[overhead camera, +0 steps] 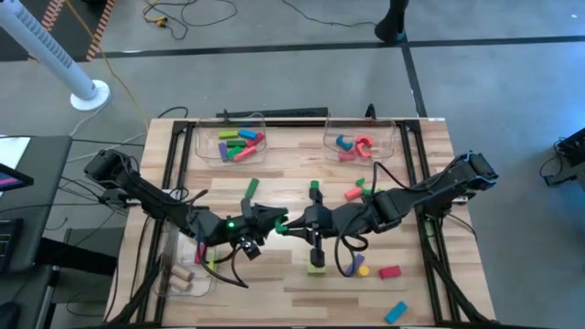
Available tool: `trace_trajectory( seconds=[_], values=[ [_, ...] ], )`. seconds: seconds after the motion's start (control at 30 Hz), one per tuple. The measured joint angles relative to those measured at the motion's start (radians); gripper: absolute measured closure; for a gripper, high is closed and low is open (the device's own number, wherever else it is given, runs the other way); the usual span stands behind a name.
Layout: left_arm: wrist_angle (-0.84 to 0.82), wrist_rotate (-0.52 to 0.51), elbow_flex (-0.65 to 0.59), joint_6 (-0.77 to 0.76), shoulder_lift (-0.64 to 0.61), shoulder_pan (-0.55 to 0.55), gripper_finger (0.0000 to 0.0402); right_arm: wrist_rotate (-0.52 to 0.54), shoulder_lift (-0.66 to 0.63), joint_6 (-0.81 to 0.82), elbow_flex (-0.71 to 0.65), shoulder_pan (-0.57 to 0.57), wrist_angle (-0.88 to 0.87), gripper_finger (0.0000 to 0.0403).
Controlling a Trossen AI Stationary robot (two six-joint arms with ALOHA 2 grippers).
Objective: Sort blocks by size
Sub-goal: Put the green arch block into the top right transparent bin
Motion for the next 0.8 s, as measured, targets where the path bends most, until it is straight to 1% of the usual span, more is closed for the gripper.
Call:
trace_trajectory(
  seconds=[0.33,0.67,0.8],
  values=[
    [0.04,-0.046,0.0,0.045,0.0,0.0,0.0258,0.006,0.0,0.0,0.0,-0.005,0.028,0.0348],
    [0.039,-0.055,0.0,0.039,0.0,0.0,0.0263,0.006,0.0,0.001,0.0,-0.005,0.028,0.0347],
    [0.039,-0.056,0.0,0.036,0.0,0.0,0.0263,0.007,0.0,0.0,0.0,-0.004,0.027,0.034]
  ],
)
